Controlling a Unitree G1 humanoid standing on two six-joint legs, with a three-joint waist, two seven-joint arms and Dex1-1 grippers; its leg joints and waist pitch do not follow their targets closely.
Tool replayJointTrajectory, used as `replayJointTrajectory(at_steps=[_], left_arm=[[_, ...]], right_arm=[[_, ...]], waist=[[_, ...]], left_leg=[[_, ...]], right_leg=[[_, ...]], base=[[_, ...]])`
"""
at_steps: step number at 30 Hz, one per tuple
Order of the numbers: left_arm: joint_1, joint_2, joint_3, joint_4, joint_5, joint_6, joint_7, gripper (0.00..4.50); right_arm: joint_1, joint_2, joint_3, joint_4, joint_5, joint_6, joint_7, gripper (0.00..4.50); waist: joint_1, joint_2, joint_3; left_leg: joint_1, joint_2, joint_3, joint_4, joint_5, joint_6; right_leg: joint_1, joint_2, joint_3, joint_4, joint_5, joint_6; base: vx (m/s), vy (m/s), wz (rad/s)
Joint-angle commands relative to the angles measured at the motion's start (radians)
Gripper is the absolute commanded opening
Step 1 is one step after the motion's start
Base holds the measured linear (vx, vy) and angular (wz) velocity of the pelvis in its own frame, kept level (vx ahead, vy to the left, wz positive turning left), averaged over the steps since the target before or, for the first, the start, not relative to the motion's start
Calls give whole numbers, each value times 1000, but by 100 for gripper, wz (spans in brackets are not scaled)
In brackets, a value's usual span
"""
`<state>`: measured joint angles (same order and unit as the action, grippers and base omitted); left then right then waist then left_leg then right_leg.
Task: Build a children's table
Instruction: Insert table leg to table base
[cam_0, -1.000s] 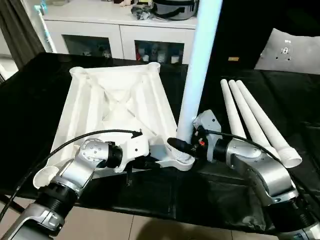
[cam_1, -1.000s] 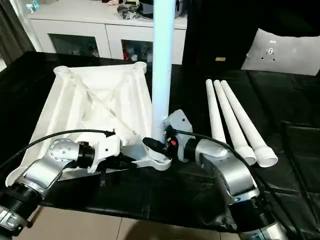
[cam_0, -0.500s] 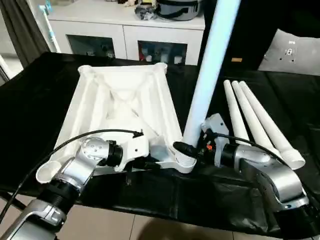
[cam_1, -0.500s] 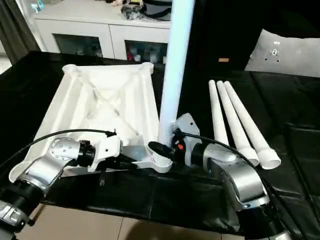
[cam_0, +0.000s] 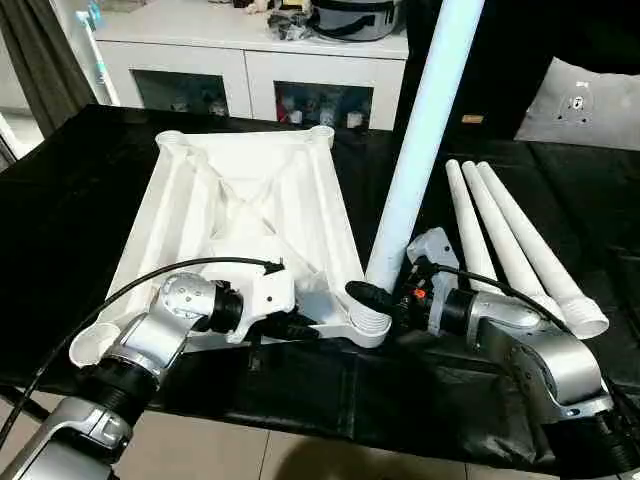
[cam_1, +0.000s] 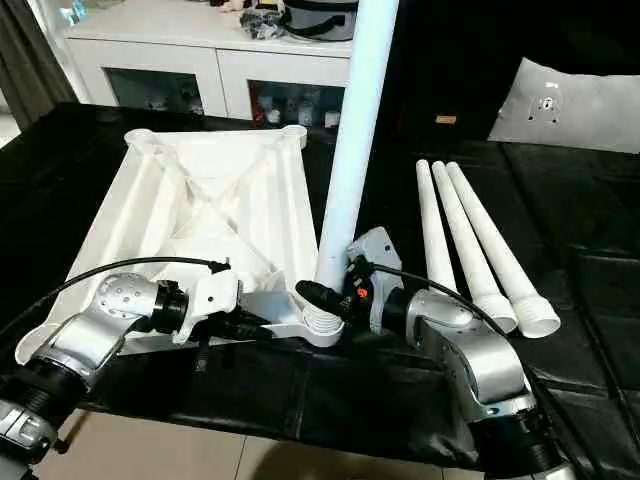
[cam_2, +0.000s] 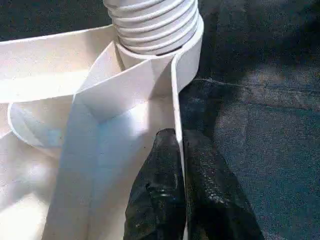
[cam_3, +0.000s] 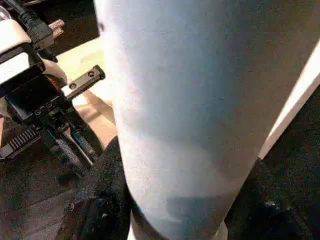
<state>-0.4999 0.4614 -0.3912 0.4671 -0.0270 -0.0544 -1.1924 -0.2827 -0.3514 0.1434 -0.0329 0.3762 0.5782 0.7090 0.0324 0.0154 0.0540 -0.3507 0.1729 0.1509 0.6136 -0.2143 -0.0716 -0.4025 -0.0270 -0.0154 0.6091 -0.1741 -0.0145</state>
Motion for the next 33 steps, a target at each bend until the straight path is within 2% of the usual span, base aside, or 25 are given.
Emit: replayJointTrajectory(at_steps=[1, 2, 3, 5, 7, 10, 12, 14, 16, 18, 20, 21, 24, 26, 27, 30, 31, 33], left_arm=[[12, -7, -8, -29, -16, -6, -33, 0], [10, -6, -5, -23, -13, -8, -28, 0], [8, -5, -4, -18, -10, -9, -25, 0], [6, -3, 2, -13, -7, -6, -20, 0], [3, -4, 8, -10, -7, -1, -15, 0], [-1, -5, 11, -3, -3, 0, -9, 0], [-4, -4, 13, 0, -2, 1, -12, 0], [-5, -3, 12, 1, 0, -1, -14, 0], [-9, -2, 9, 7, 6, -8, -16, 0], [-14, 1, 2, 13, 17, -19, -16, 0], [-16, 5, -4, 18, 27, -28, -17, 0], [-16, 5, -4, 18, 28, -29, -17, 0], [-13, 8, -5, 14, 28, -32, -20, 0], [-14, 8, -6, 15, 29, -34, -23, 0], [-14, 8, -6, 15, 29, -34, -23, 0], [-24, 8, -9, 26, 31, -45, -36, 0], [-24, 8, -9, 26, 31, -45, -36, 0], [-48, 9, -16, 57, 41, -69, -52, 0]], right_arm=[[48, 13, -40, 61, 16, 17, -9, 193], [64, 21, -57, 68, 30, 8, -9, 193], [78, 24, -65, 73, 35, -4, -8, 193], [112, 23, -72, 80, 40, -29, 0, 193], [133, 22, -72, 82, 38, -48, 1, 193], [159, 17, -63, 82, 20, -75, -4, 193], [172, 6, -38, 74, -21, -98, -5, 193], [174, -3, -20, 71, -44, -114, -6, 193], [169, -26, 28, 73, -100, -153, -6, 193], [149, -32, 59, 84, -126, -167, 0, 193], [128, -37, 81, 94, -128, -159, 19, 193], [127, -37, 82, 94, -129, -159, 21, 193], [123, -57, 120, 99, -146, -154, 55, 193], [123, -66, 138, 104, -152, -152, 77, 193], [123, -66, 138, 104, -152, -152, 77, 193], [111, -83, 190, 136, -179, -170, 110, 191], [111, -83, 190, 136, -179, -170, 110, 191], [89, -89, 226, 158, -203, -178, 137, 191]], waist=[[-2, 9, -54], [0, 8, -54], [1, 13, -55], [1, 10, -56], [2, 19, -55], [3, 17, -56], [4, 25, -56], [4, 23, -56], [3, 23, -55], [2, 24, -54], [-2, 23, -52], [-4, 18, -52], [-4, 19, -53], [-4, 14, -53], [-4, 18, -54], [-7, 15, -53], [-7, 15, -53], [-11, 7, -47]], left_leg=[[2, 43, -11, -82, -256, -16], [2, 43, -11, -83, -255, -16], [2, 43, -12, -85, -252, -17], [-1, 43, -10, -85, -238, -14], [0, 42, -11, -86, -246, -14], [0, 42, -10, -86, -244, -9], [-1, 42, -11, -87, -239, -9], [-1, 42, -11, -88, -242, -10], [0, 42, -11, -89, -253, -11], [2, 42, -12, -90, -265, -11], [1, 41, -13, -90, -275, -5], [1, 41, -13, -90, -281, -4], [1, 41, -14, -89, -278, 1], [0, 42, -13, -89, -271, 5], [0, 42, -13, -89, -264, 5], [0, 44, -14, -94, -273, 1], [0, 44, -14, -94, -273, 1], [0, 43, -12, -96, -287, 6]], right_leg=[[40, -93, 47, -93, -399, -163], [40, -94, 47, -93, -399, -165], [41, -93, 45, -92, -386, -167], [45, -92, 45, -89, -349, -175], [45, -92, 43, -90, -358, -179], [45, -92, 44, -93, -375, -172], [46, -91, 44, -94, -375, -167], [46, -91, 43, -95, -380, -163], [44, -90, 43, -97, -398, -157], [43, -91, 42, -98, -419, -154], [42, -91, 42, -101, -448, -146], [42, -91, 42, -103, -463, -142], [39, -92, 43, -106, -502, -126], [39, -91, 43, -105, -496, -122], [38, -91, 44, -105, -487, -123], [39, -89, 42, -102, -445, -135], [39, -89, 42, -102, -445, -135], [37, -89, 43, -106, -449, -136]], base=[[0, 0, 0], [0, 0, 0], [0, 0, 0], [0, 0, 0], [0, 0, 0], [0, 0, 0], [0, 0, 0], [0, 0, 0], [0, 0, 0], [0, 0, 0], [0, 0, 0], [0, 0, 0], [0, 0, 0], [0, 0, 0], [0, 0, 0], [0, 0, 0], [0, 0, 0], [0, 0, 0]])
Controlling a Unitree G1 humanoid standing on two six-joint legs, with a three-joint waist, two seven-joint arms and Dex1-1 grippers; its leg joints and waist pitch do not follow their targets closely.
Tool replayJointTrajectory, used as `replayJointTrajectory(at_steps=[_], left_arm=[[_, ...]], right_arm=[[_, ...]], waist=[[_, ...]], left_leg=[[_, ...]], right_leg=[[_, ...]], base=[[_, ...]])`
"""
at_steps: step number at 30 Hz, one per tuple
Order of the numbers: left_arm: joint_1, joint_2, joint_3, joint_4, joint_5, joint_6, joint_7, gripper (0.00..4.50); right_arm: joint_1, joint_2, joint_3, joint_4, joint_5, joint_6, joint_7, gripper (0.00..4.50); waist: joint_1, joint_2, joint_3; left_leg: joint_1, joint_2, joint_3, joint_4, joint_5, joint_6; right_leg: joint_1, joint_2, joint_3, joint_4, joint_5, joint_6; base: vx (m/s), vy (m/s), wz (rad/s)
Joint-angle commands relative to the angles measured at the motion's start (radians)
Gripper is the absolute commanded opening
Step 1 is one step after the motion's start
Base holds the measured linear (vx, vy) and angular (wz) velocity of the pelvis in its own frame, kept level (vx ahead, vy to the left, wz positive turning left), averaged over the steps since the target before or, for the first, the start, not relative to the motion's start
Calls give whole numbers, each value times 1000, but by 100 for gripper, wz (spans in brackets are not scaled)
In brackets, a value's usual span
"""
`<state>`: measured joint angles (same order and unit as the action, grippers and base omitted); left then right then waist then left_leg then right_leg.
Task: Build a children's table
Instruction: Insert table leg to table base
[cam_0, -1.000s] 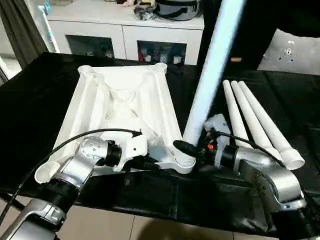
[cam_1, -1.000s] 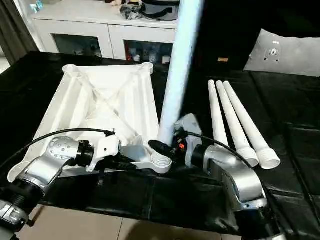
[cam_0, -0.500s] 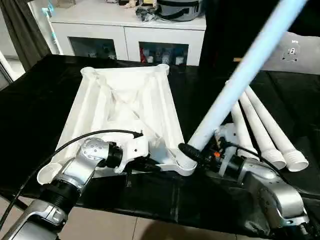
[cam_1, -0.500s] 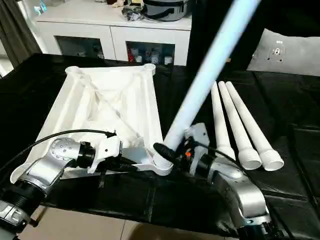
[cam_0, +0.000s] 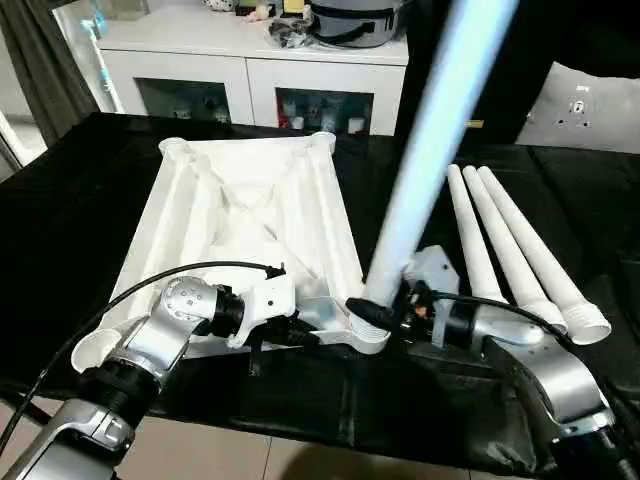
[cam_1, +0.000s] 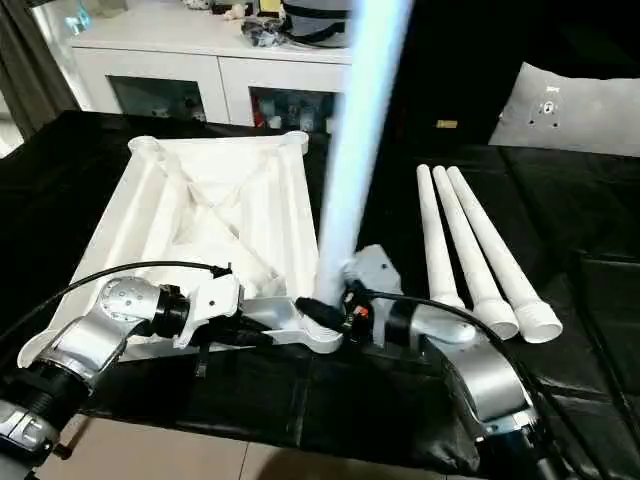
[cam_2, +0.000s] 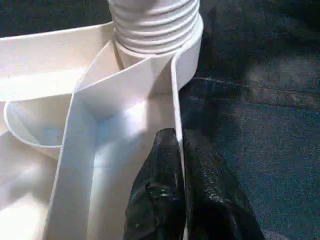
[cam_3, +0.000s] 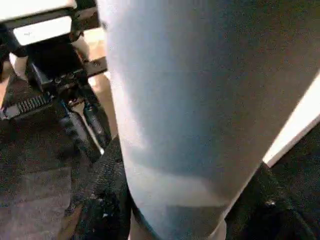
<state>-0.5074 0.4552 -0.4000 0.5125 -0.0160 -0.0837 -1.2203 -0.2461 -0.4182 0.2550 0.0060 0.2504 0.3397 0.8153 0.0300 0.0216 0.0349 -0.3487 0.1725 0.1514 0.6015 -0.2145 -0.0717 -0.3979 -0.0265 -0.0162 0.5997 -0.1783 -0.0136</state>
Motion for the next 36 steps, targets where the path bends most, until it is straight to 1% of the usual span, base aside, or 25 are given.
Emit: replayJointTrajectory(at_steps=[1, 4, 5, 8, 10, 12, 13, 15, 17, 18, 20, 21, 22, 23, 24, 25, 26, 27, 28, 30, 31, 33, 34, 35, 36], left_arm=[[-45, 15, -8, 17, 32, -43, -25, 0], [-78, 11, -8, 53, 39, -61, -29, 0], [-86, 11, -8, 61, 39, -65, -31, 0], [-134, 6, -2, 103, 38, -81, -44, 0], [-161, 6, 1, 132, 42, -87, -48, 0], [-186, 11, 2, 161, 52, -97, -48, 0], [-190, 17, 6, 172, 55, -99, -47, 0], [-189, 23, 11, 178, 55, -99, -45, 0], [-175, 33, 21, 168, 56, -85, -24, 0], [-166, 39, 27, 158, 61, -71, -4, 0], [-142, 53, 47, 122, 75, -7, 60, 0], [-129, 56, 59, 98, 74, 34, 82, 0], [-109, 57, 80, 58, 61, 81, 104, 0], [-86, 54, 103, 11, 41, 135, 120, 0], [-25, 45, 139, -111, 8, 247, 153, 0], [-17, 45, 142, -127, 7, 259, 158, 0], [21, 41, 153, -199, 4, 314, 179, 0], [67, 24, 158, -291, 13, 378, 214, 0], [87, 16, 159, -331, 18, 407, 231, 0], [111, -25, 166, -407, 26, 485, 281, 0], [118, -56, 169, -452, 24, 541, 310, 0], [123, -105, 168, -516, 24, 621, 354, 0], [121, -124, 165, -532, 25, 642, 367, 0], [118, -151, 153, -565, 30, 687, 396, 0], [117, -153, 151, -566, 31, 689, 398, 0]], right_arm=[[51, -22, 116, 120, -77, 61, 34, 191], [45, -26, 129, 122, -76, 62, 58, 191], [46, -26, 130, 121, -75, 61, 63, 191], [50, -19, 129, 122, -62, 49, 89, 191], [50, -8, 120, 124, -47, 47, 90, 191], [45, 3, 109, 129, -40, 49, 83, 191], [41, 9, 105, 137, -44, 44, 75, 191], [36, 17, 100, 146, -49, 38, 65, 191], [27, 37, 85, 164, -51, 30, 38, 191], [22, 48, 76, 174, -52, 27, 22, 191], [10, 68, 60, 199, -64, 8, -14, 191], [6, 74, 56, 207, -71, -1, -28, 191], [1, 82, 49, 217, -78, -8, -48, 191], [-2, 91, 40, 225, -81, -8, -68, 191], [-15, 110, 22, 247, -93, -15, -117, 191], [-17, 113, 20, 252, -95, -17, -125, 191], [-28, 127, 8, 272, -104, -24, -160, 191], [-52, 156, -21, 305, -109, -45, -219, 191], [-64, 171, -36, 322, -111, -56, -245, 191], [-95, 197, -61, 364, -112, -61, -300, 191], [-116, 209, -71, 391, -114, -64, -327, 191], [-146, 230, -82, 430, -115, -68, -361, 191], [-158, 239, -86, 443, -112, -67, -369, 191], [-178, 259, -91, 465, -101, -65, -374, 191], [-180, 261, -92, 466, -99, -64, -373, 191]], waist=[[-8, 4, -28], [-8, -1, -26], [-9, -9, -24], [-8, -4, -27], [-8, -4, -27], [-9, -5, -26], [-7, 1, -26], [-10, -4, -23], [-14, -3, -20], [-20, -3, -18], [-23, -3, -17], [-31, -2, -15], [-31, -2, -12], [-33, -4, -14], [-42, -1, -13], [-47, -1, -12], [-51, 0, -12], [-59, -10, -15], [-64, -3, -15], [-71, -3, -15], [-71, -8, -19], [-69, -8, -19], [-66, -9, -21], [-66, -20, -24], [-63, -16, -25]], left_leg=[[-1, 42, -13, -84, -293, 7], [2, 43, -15, -86, -307, 7], [1, 44, -14, -86, -306, 10], [2, 47, -16, -88, -297, 9], [-2, 49, -14, -89, -264, 11], [-2, 48, -12, -90, -263, 10], [-1, 47, -12, -90, -267, 8], [0, 47, -13, -91, -291, 3], [0, 47, -15, -93, -315, -1], [0, 47, -18, -94, -340, -5], [3, 48, -21, -95, -355, -9], [0, 52, -25, -97, -370, -15], [4, 47, -24, -94, -385, -9], [5, 48, -25, -94, -388, -12], [-4, 49, -30, -98, -384, -18], [-8, 49, -32, -101, -384, -17], [-8, 49, -32, -101, -388, -17], [-14, 48, -33, -102, -384, -13], [-16, 51, -33, -104, -371, -13], [-5, 47, -25, -94, -370, -6], [-4, 46, -20, -92, -352, 0], [-10, 47, -17, -92, -310, 5], [-7, 46, -13, -90, -295, 11], [-13, 46, -13, -88, -271, 14], [-14, 46, -13, -89, -260, 17]], right_leg=[[31, -89, 44, -98, -462, -131], [29, -92, 44, -103, -510, -111], [28, -91, 45, -105, -516, -107], [29, -94, 45, -102, -496, -112], [33, -93, 46, -94, -397, -143], [36, -93, 46, -93, -369, -160], [35, -94, 45, -93, -371, -163], [34, -95, 45, -97, -412, -159], [32, -97, 46, -101, -468, -150], [27, -99, 45, -105, -526, -138], [24, -101, 44, -107, -561, -128], [23, -103, 43, -105, -581, -126], [16, -100, 42, -116, -632, -105], [16, -102, 42, -113, -638, -106], [20, -104, 40, -109, -646, -104], [22, -104, 38, -109, -641, -107], [20, -102, 38, -110, -640, -106], [25, -101, 35, -108, -619, -110], [24, -101, 36, -103, -573, -130], [15, -95, 39, -109, -539, -153], [18, -93, 40, -108, -509, -164], [24, -91, 40, -104, -436, -187], [24, -90, 42, -102, -412, -193], [32, -91, 41, -97, -387, -201], [34, -92, 41, -95, -378, -202]], base=[[0, 0, 0], [0, 0, 0], [0, 0, 0], [0, 0, 0], [0, 0, 0], [0, 0, 0], [0, 0, 0], [0, 0, 0], [0, 0, 0], [0, 0, 0], [0, 0, 0], [0, 0, 0], [0, 0, 0], [0, 0, 0], [0, 0, 0], [0, 0, 0], [0, 0, 0], [0, 0, 0], [0, 0, 0], [0, 0, 0], [0, 0, 0], [0, 0, 0], [0, 0, 0], [0, 0, 0], [0, 0, 0]])
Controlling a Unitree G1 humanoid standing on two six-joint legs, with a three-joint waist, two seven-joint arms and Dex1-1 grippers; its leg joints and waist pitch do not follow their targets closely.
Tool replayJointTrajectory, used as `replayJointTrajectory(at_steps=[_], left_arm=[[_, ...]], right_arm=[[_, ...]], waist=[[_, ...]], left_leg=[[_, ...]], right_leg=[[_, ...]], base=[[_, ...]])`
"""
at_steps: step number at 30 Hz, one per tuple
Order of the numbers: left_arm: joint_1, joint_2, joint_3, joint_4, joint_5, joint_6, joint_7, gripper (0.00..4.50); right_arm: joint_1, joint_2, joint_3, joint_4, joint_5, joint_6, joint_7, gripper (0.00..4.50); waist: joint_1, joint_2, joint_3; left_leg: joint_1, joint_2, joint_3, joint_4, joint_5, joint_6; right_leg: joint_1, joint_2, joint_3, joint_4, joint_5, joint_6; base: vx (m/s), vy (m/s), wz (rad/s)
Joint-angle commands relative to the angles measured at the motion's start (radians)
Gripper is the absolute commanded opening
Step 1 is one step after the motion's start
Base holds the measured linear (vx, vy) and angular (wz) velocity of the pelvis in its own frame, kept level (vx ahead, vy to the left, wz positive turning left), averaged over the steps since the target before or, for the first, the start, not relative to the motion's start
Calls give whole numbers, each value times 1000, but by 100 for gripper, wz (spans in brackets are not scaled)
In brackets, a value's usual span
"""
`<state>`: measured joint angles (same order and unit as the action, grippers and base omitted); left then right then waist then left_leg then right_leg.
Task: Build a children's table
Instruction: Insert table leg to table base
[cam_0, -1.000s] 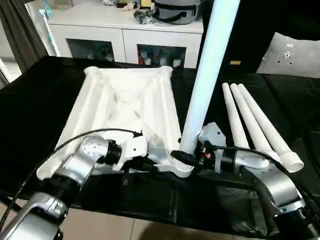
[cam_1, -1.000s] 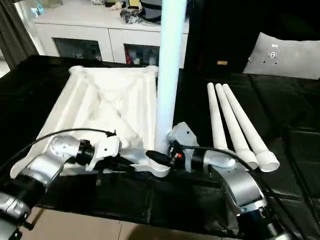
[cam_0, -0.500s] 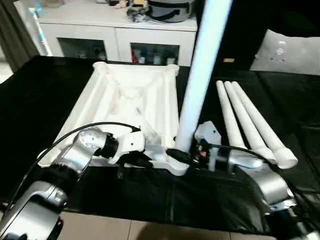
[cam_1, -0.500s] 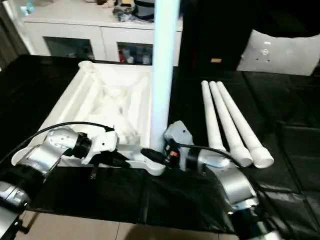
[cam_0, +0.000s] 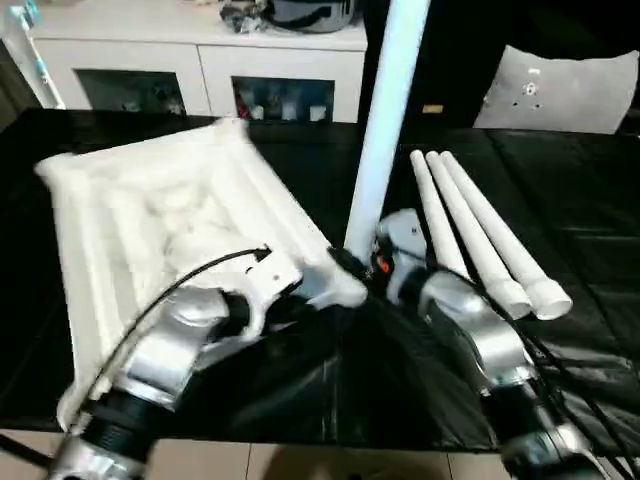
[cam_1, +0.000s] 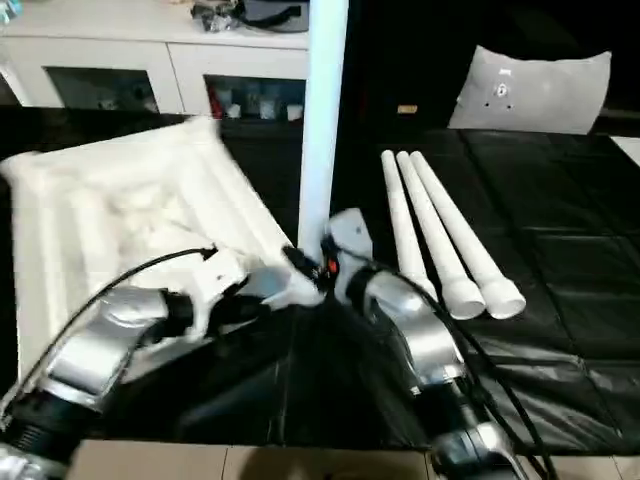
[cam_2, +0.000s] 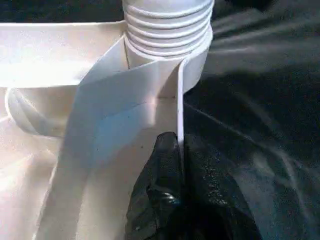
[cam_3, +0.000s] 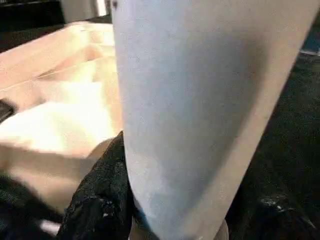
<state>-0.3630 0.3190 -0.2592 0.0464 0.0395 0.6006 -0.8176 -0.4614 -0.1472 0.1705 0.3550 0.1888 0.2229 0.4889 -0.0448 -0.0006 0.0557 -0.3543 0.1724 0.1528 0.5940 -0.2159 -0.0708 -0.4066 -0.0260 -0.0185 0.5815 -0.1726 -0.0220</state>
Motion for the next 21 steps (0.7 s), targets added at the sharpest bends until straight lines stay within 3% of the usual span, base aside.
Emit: replayJointTrajectory(at_steps=[1, 6, 11, 12, 14, 16, 21], left_arm=[[-28, -19, 1, -104, -18, 16, 9, 0], [-40, 7, -30, -93, 36, 41, 49, 0], [-44, 16, -31, -108, 46, 104, 69, 0], [-47, 21, -33, -106, 50, 108, 72, 0], [-51, 26, -34, -97, 53, 107, 78, 0], [-57, 28, -33, -85, 56, 96, 85, 0], [-70, 40, -39, -47, 65, 46, 84, 0]], right_arm=[[30, 0, -4, 120, -32, 53, -34, 191], [34, 14, 18, 122, -30, 50, 1, 191], [28, 27, 13, 154, -32, 47, 0, 191], [25, 30, 10, 158, -32, 43, 1, 226], [20, 31, 8, 162, -37, 39, 1, 226], [17, 32, 5, 164, -38, 31, 2, 266], [21, 22, 2, 164, -48, -6, 5, 314]], waist=[[11, 5, -47], [17, 4, -51], [17, 6, -47], [17, 10, -47], [15, 10, -48], [15, 11, -50], [21, 14, -55]], left_leg=[[-10, 45, -12, -80, -239, 23], [-11, 45, -9, -77, -173, 45], [-8, 44, -10, -78, -209, 31], [-8, 44, -11, -78, -219, 26], [-7, 44, -12, -79, -228, 23], [-7, 45, -12, -78, -215, 22], [-8, 43, -9, -73, -175, 32]], right_leg=[[44, -91, 43, -77, -356, -195], [54, -92, 42, -69, -257, -214], [51, -92, 39, -75, -337, -203], [50, -92, 38, -77, -358, -196], [48, -90, 38, -77, -364, -190], [50, -89, 38, -74, -325, -199], [55, -88, 37, -69, -252, -220]], base=[[0, 0, 0], [0, 0, 0], [0, 0, 0], [0, 0, 0], [0, 0, 0], [0, 0, 0], [0, 0, 0]])
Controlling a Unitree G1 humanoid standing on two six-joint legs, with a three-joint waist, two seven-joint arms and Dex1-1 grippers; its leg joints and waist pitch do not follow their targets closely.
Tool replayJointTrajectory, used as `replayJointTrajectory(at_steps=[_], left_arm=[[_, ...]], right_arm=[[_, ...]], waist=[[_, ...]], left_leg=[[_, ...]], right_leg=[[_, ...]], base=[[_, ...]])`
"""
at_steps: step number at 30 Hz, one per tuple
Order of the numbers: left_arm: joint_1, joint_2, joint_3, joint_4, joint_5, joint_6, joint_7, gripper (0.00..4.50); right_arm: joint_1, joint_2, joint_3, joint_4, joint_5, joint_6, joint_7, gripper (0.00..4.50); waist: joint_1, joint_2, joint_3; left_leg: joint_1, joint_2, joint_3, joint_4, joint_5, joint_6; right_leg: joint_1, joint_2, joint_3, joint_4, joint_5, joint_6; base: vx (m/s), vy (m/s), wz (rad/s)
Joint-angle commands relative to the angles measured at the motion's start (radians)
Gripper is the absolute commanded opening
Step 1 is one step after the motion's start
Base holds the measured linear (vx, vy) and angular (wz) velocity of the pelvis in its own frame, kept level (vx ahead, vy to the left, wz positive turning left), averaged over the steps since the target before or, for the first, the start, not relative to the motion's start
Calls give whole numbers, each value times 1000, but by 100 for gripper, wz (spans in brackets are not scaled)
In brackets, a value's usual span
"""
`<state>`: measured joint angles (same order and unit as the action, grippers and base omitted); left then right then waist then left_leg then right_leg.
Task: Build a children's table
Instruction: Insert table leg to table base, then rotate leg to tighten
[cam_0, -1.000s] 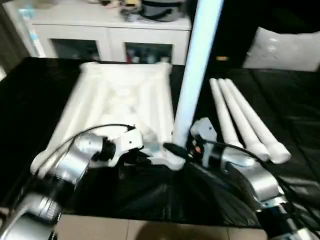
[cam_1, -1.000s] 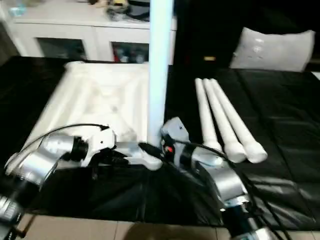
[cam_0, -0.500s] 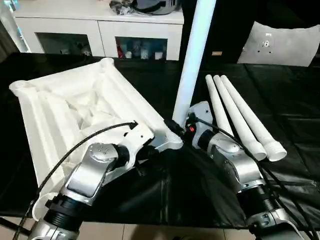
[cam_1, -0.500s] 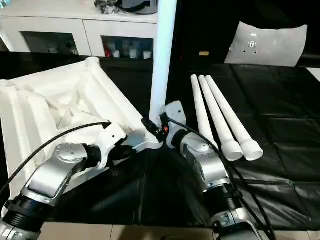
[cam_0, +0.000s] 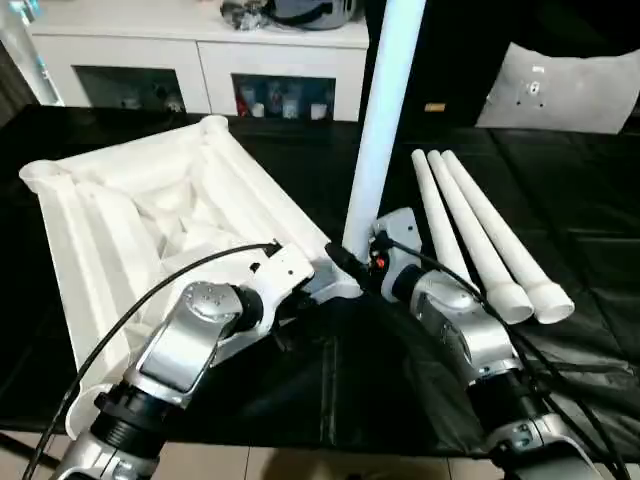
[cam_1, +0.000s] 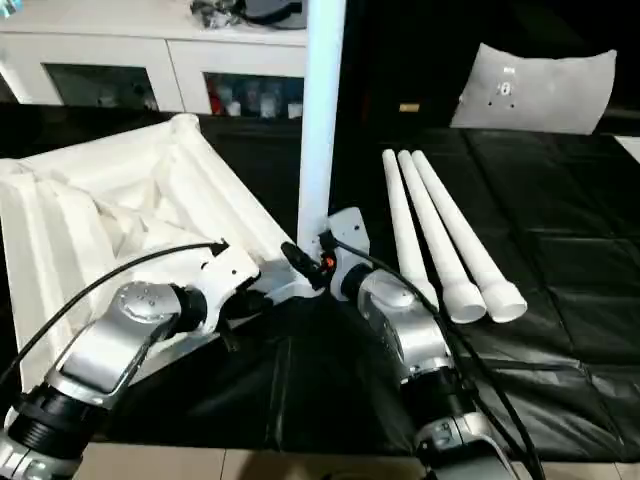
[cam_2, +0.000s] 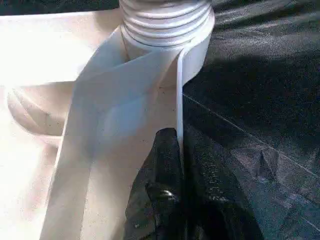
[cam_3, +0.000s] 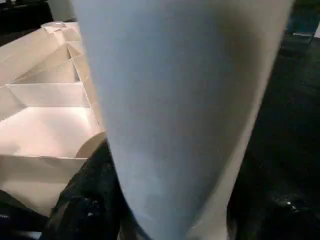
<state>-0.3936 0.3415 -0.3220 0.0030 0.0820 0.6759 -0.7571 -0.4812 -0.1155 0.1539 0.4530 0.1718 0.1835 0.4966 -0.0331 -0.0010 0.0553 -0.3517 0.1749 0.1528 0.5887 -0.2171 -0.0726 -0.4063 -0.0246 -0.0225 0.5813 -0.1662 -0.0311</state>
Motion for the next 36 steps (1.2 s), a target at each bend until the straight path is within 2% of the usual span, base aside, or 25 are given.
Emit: replayJointTrajectory(at_steps=[1, 6, 8, 9, 10, 11, 14, 15, 16, 19, 21, 22, 24, 25, 27, 28, 30, 32, 34, 36], left_arm=[[-45, 23, 21, 10, 19, -45, 19, 0], [-73, 63, 13, 90, 12, -136, -24, 0], [-77, 74, 10, 102, 11, -156, -38, 0], [-79, 81, 8, 111, 11, -172, -48, 0], [-81, 89, 4, 121, 7, -193, -64, 0], [-82, 99, -1, 133, 6, -217, -81, 0], [-85, 122, -21, 167, -1, -287, -130, 0], [-86, 136, -37, 189, -8, -363, -176, 0], [-86, 138, -39, 190, -9, -367, -179, 0], [-82, 181, -90, 220, -16, -471, -292, 0], [-83, 186, -96, 226, -14, -487, -308, 0], [-82, 195, -108, 231, -14, -500, -335, 0], [-82, 207, -126, 248, -13, -560, -391, 0], [-83, 211, -137, 260, -12, -593, -414, 0], [-87, 212, -147, 276, -12, -628, -435, 0], [-87, 212, -148, 277, -13, -629, -436, 0], [-88, 211, -157, 282, -21, -653, -463, 0], [-91, 210, -162, 283, -20, -658, -469, 0], [-97, 206, -163, 298, -14, -682, -483, 0], [-97, 206, -163, 300, -15, -690, -489, 0]], right_arm=[[47, -15, 15, 60, -33, 21, 3, 314], [117, -63, -5, -38, 0, -22, 78, 360], [137, -77, -10, -66, 13, -27, 102, 374], [147, -84, -13, -80, 19, -28, 113, 386], [158, -94, -17, -96, 26, -31, 127, 397], [169, -105, -22, -112, 33, -31, 141, 404], [194, -134, -34, -158, 51, -38, 182, 437], [203, -149, -44, -188, 66, -37, 201, 445], [203, -151, -44, -190, 66, -37, 203, 449], [209, -205, -47, -245, 85, -54, 278, 449], [208, -213, -45, -251, 87, -57, 292, 449], [205, -230, -37, -256, 88, -62, 323, 449], [200, -255, -20, -274, 99, -52, 391, 449], [194, -268, -4, -279, 97, -46, 422, 449], [187, -283, 18, -282, 89, -40, 450, 449], [187, -284, 20, -282, 88, -40, 453, 449], [179, -307, 68, -285, 78, -27, 527, 449], [174, -313, 83, -278, 71, -24, 546, 449], [156, -305, 79, -243, 61, -26, 547, 449], [148, -301, 78, -227, 53, -38, 544, 422]], waist=[[10, 13, -56], [28, 15, -60], [28, 18, -61], [27, 16, -62], [28, 22, -63], [28, 18, -64], [33, 23, -64], [39, 27, -62], [40, 26, -63], [49, 27, -64], [56, 30, -64], [64, 33, -62], [70, 33, -63], [72, 31, -63], [74, 32, -62], [75, 32, -63], [78, 32, -64], [81, 30, -64], [84, 28, -66], [83, 27, -65]], left_leg=[[-9, 41, -8, -67, -173, 34], [-8, 40, -6, -64, -139, 45], [-10, 41, -7, -64, -133, 47], [-11, 41, -7, -63, -125, 49], [-11, 40, -8, -63, -118, 50], [-10, 41, -6, -60, -109, 58], [-10, 42, -7, -59, -86, 69], [-7, 42, -7, -59, -90, 75], [-7, 43, -6, -59, -94, 73], [-2, 46, -6, -60, -99, 64], [2, 49, -6, -60, -96, 64], [5, 50, -5, -61, -108, 62], [7, 50, -4, -61, -119, 56], [4, 48, -5, -62, -123, 57], [6, 50, -6, -63, -131, 53], [6, 50, -5, -62, -132, 52], [5, 50, -6, -62, -123, 53], [4, 51, -5, -61, -125, 53], [4, 52, -5, -61, -112, 52], [5, 49, -3, -60, -112, 47]], right_leg=[[55, -90, 41, -69, -257, -212], [61, -89, 41, -64, -199, -210], [65, -91, 40, -61, -179, -218], [66, -91, 39, -59, -165, -223], [68, -92, 39, -58, -156, -228], [67, -91, 39, -57, -139, -233], [69, -92, 37, -54, -108, -240], [67, -92, 35, -59, -110, -239], [68, -92, 36, -56, -112, -238], [66, -93, 36, -54, -116, -240], [65, -93, 35, -50, -91, -249], [63, -94, 33, -51, -100, -250], [63, -95, 33, -50, -108, -250], [67, -95, 31, -51, -115, -246], [66, -98, 30, -52, -133, -242], [67, -99, 30, -52, -135, -243], [68, -99, 29, -50, -125, -245], [68, -100, 29, -49, -129, -246], [67, -101, 28, -47, -124, -244], [66, -101, 28, -47, -133, -241]], base=[[0, 0, 0], [0, 0, 0], [0, 0, 0], [0, 0, 0], [0, 0, 0], [0, 0, 0], [0, 0, 0], [0, 0, 0], [0, 0, 0], [0, 0, 0], [0, 0, 0], [0, 0, 0], [0, 0, 0], [0, 0, 0], [0, 0, 0], [0, 0, 0], [0, 0, 0], [0, 0, 0], [0, 0, 0], [0, 0, 0]])
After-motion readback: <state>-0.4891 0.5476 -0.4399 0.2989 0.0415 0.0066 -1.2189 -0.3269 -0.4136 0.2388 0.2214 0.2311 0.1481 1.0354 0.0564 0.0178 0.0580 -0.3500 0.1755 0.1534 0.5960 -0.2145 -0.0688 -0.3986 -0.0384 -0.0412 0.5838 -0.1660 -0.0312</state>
